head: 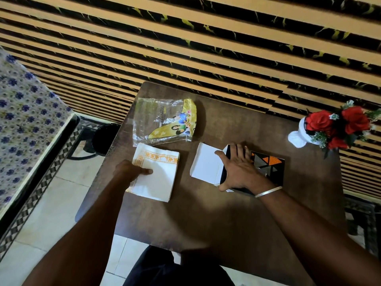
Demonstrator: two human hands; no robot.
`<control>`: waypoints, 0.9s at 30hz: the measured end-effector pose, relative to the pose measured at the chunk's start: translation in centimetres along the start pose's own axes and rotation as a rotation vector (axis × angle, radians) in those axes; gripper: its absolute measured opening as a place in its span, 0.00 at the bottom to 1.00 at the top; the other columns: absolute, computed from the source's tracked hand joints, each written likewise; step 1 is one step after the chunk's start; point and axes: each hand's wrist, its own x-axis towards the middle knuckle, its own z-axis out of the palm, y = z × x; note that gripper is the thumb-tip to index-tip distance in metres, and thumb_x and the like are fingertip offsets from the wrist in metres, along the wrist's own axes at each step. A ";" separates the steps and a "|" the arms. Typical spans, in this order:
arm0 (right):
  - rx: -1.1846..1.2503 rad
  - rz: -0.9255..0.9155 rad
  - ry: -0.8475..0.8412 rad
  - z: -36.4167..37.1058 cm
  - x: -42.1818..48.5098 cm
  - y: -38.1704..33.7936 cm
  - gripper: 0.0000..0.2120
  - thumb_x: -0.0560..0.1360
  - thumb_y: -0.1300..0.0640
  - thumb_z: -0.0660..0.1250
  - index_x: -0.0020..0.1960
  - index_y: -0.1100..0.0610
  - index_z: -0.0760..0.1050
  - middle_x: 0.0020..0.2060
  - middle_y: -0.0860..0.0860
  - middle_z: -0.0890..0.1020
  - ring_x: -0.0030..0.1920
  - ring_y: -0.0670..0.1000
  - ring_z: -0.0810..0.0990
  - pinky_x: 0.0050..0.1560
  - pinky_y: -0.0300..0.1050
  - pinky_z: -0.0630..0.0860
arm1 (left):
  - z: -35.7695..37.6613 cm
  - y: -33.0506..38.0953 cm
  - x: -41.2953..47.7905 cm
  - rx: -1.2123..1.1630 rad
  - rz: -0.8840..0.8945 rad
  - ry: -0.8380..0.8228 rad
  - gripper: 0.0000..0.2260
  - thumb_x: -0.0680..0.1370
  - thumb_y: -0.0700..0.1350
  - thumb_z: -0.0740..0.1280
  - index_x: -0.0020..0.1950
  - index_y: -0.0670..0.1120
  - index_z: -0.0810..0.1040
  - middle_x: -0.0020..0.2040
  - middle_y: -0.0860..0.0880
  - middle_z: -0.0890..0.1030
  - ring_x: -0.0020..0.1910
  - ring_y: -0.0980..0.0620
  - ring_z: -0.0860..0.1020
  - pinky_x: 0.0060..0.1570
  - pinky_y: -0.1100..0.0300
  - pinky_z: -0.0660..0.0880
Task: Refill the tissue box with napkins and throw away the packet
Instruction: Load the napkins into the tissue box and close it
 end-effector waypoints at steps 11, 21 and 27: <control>0.002 0.002 -0.005 0.1 0.1 0.0 0.60 0.55 0.30 0.73 0.78 0.46 0.48 0.77 0.63 0.52 0.77 0.67 0.50 0.77 0.68 0.46 | 0.1 0.2 -1.7 -0.166 0.095 -0.127 0.20 0.62 0.41 0.82 0.52 0.40 0.84 0.47 0.41 0.86 0.45 0.41 0.84 0.47 0.50 0.81; 0.003 0.007 -0.012 0.3 0.0 0.1 0.61 0.56 0.30 0.73 0.79 0.47 0.46 0.78 0.63 0.50 0.78 0.67 0.47 0.78 0.67 0.44 | -1.4 -0.1 -1.9 -0.267 0.013 -0.454 0.16 0.75 0.38 0.68 0.62 0.39 0.78 0.58 0.36 0.83 0.53 0.38 0.82 0.62 0.42 0.75; 0.010 0.007 0.006 0.2 0.0 0.0 0.61 0.56 0.31 0.74 0.80 0.48 0.48 0.77 0.63 0.50 0.78 0.67 0.48 0.77 0.66 0.44 | -1.3 -0.2 -2.5 -0.322 0.073 -0.628 0.18 0.76 0.37 0.69 0.64 0.51 0.77 0.59 0.45 0.85 0.59 0.41 0.81 0.60 0.43 0.77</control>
